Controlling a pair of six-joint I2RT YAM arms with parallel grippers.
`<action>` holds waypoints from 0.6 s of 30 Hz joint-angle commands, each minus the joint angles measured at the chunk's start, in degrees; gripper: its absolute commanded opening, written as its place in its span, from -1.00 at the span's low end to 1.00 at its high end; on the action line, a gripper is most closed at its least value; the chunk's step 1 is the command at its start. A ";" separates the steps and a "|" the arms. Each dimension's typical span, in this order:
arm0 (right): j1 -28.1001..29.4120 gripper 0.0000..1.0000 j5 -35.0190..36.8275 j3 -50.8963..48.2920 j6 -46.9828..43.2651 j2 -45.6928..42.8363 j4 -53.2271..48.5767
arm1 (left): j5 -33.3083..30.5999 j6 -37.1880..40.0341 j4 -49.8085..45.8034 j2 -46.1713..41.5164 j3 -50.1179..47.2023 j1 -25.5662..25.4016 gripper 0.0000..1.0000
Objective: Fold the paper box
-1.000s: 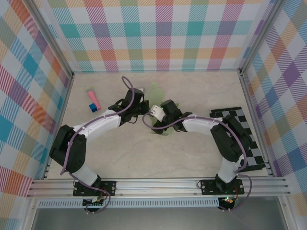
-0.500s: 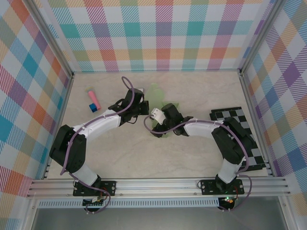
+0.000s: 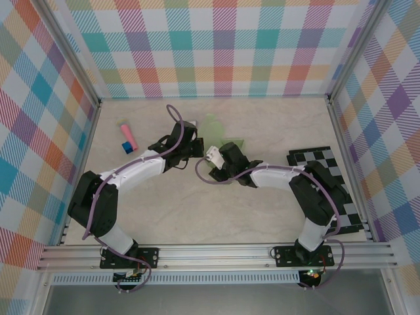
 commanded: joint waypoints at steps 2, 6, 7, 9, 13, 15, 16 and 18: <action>0.24 0.13 1.19 -1.97 -0.30 -1.25 2.32 | -0.52 1.27 -3.95 0.15 1.03 -0.69 -1.00; 0.15 0.10 1.93 -3.35 0.02 -1.68 3.42 | -0.96 2.21 -4.21 0.03 1.12 -0.91 -1.00; 0.17 0.09 2.12 -3.46 0.02 -1.77 3.41 | -1.09 2.56 -4.38 0.08 1.23 -1.11 -1.00; 0.11 0.08 2.90 -3.55 0.02 -1.80 3.47 | -1.30 3.42 -4.73 0.08 1.47 -1.25 -1.00; -0.54 0.08 3.57 -3.81 0.35 -2.47 3.74 | -1.39 4.85 -5.12 0.10 1.87 -1.61 -1.00; -1.05 0.11 3.74 -3.83 0.97 -3.00 3.47 | -1.73 5.77 -5.43 0.21 2.16 -1.96 -1.00; -1.16 0.13 4.04 -3.66 1.14 -3.21 3.22 | -1.90 6.09 -5.74 0.29 2.30 -2.16 -1.00; -1.25 0.25 5.56 -3.14 1.16 -3.38 2.58 | -2.10 6.47 -5.82 0.38 2.44 -2.43 -1.00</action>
